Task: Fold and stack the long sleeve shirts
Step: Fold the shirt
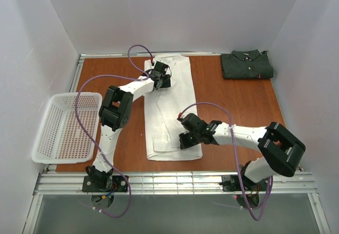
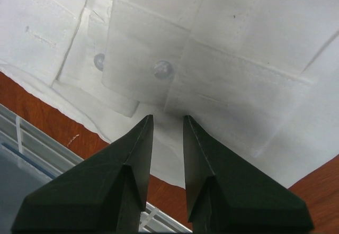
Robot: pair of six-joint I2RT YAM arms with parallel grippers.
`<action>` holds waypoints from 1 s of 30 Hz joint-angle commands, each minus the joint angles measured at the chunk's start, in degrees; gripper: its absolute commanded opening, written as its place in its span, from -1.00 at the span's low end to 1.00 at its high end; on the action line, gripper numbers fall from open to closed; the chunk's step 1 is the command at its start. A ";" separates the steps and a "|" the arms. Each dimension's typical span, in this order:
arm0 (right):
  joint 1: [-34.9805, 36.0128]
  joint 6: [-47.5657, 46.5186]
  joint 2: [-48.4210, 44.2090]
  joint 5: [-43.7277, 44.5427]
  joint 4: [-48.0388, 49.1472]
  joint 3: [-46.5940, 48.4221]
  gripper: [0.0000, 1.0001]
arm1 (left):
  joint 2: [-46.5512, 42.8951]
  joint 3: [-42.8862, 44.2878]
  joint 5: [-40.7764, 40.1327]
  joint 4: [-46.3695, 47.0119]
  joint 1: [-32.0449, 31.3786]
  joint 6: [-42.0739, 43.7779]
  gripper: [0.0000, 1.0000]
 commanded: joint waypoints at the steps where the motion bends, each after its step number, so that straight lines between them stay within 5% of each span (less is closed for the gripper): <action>1: 0.35 -0.09 -1.42 2.05 -2.74 4.05 -0.56 | -2.64 -2.32 2.99 -4.59 0.57 -1.06 0.51; 7: -2.11 0.52 -11.16 7.59 -9.68 4.85 -0.25 | -25.39 -12.60 3.17 -7.31 0.57 -7.99 0.93; 8: -3.16 0.96 -12.50 7.33 -10.13 4.32 -0.07 | -28.20 -16.80 4.12 -8.01 0.48 -8.79 0.94; 14: -10.99 2.98 -21.90 2.67 -11.54 -4.01 0.19 | -51.50 -37.73 12.29 -9.51 0.39 -14.68 0.86; 18: -13.80 5.09 -25.86 -0.40 -10.84 -9.73 0.18 | -62.75 -55.45 21.58 -10.92 -0.22 -19.59 0.80; 23: -14.86 8.69 -29.64 -3.57 -8.64 -15.19 0.13 | -74.26 -67.10 28.30 -10.48 -0.75 -24.18 0.71; 30: -15.74 14.32 -30.09 -11.56 2.59 -24.68 0.11 | -75.53 -75.63 33.31 -8.46 -1.37 -26.56 0.62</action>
